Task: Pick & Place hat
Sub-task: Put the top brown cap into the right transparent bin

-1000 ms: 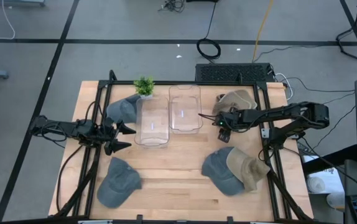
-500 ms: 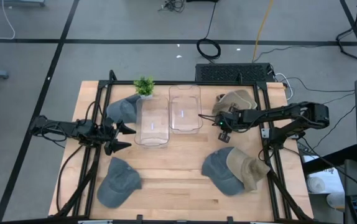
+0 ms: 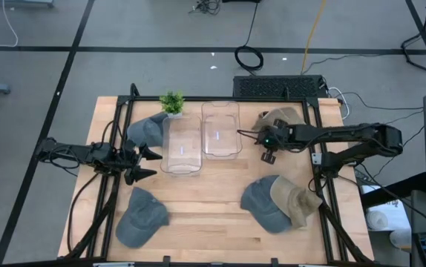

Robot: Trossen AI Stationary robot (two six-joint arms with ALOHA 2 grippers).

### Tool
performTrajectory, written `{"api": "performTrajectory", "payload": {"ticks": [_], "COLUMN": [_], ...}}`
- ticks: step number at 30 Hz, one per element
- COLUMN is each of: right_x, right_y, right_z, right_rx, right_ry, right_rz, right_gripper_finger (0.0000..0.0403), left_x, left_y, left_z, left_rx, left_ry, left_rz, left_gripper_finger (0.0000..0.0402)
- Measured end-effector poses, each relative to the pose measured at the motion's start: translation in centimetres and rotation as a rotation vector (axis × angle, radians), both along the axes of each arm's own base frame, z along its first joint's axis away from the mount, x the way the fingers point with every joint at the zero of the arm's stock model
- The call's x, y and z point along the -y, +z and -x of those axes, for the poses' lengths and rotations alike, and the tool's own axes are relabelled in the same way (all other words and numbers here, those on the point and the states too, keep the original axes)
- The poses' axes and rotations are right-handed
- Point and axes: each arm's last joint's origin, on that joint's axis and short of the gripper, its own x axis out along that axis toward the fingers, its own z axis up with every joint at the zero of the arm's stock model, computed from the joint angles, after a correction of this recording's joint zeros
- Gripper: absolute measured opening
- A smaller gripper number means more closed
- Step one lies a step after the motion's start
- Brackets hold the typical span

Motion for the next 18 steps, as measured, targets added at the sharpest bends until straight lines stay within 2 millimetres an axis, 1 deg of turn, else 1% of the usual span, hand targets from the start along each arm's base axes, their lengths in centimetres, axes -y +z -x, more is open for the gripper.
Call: {"api": "performTrajectory", "payload": {"ticks": [7, 12, 18], "right_x": [0.0, -0.1, -0.1], "right_y": [3.1, 4.4, 5.4], "right_z": [0.5, 1.2, 1.9], "right_rx": [0.007, -0.014, -0.054], "right_ry": [0.015, -0.008, -0.018], "right_rz": [0.044, 0.083, 0.102], "right_gripper_finger": [0.0001, 0.0001, 0.0], "left_x": [0.0, 0.0, 0.0], "left_y": [0.0, 0.0, 0.0], "left_z": [0.0, 0.0, 0.0], "left_rx": [0.001, 0.0, 0.0], "left_ry": [0.0, 0.0, 0.0], "left_rz": [0.0, 0.0, 0.0], "left_gripper_finger": [0.0381, 0.0381, 0.0381]}}
